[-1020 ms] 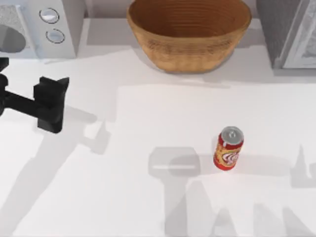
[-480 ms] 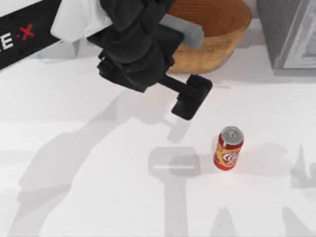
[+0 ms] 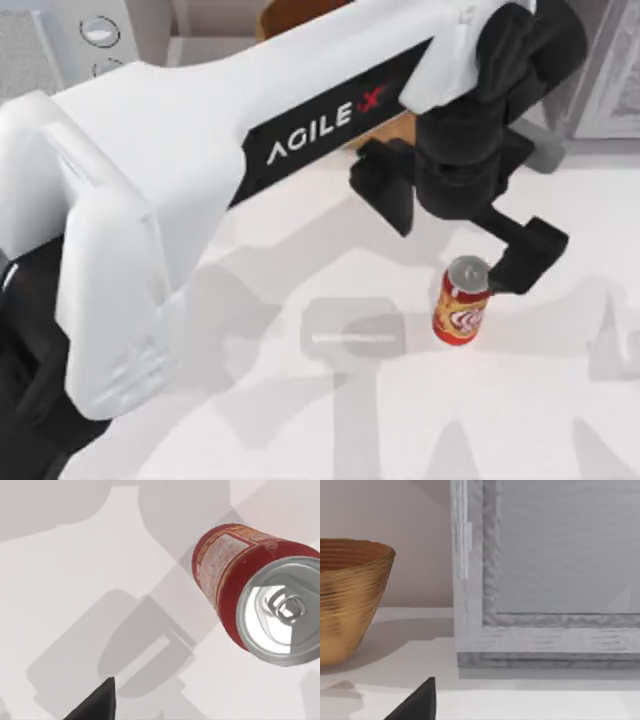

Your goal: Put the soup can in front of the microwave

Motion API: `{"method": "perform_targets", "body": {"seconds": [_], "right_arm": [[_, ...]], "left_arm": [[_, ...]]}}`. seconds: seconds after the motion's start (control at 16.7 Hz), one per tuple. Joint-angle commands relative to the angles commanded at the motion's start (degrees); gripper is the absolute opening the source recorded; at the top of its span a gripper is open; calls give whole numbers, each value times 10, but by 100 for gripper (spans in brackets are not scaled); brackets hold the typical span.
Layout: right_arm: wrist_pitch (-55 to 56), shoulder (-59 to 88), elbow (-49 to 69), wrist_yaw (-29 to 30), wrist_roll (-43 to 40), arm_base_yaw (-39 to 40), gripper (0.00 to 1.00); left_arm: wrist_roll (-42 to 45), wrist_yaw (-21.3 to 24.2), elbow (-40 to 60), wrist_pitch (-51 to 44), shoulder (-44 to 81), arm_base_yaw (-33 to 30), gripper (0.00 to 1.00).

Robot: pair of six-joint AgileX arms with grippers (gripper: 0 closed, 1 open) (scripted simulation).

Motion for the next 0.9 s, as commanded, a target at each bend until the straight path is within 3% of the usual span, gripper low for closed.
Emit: {"method": "perform_targets", "body": {"seconds": [0.3, 0.66, 0.9], "right_arm": [[0, 0, 0, 0, 0, 0, 100], [0, 0, 0, 0, 0, 0, 100], [0, 0, 0, 0, 0, 0, 100]], "left_arm": [[-6, -30, 91, -33, 63, -24, 100], [-5, -29, 88, -30, 62, -21, 100], [-4, -30, 25, 33, 62, -22, 100]]}}
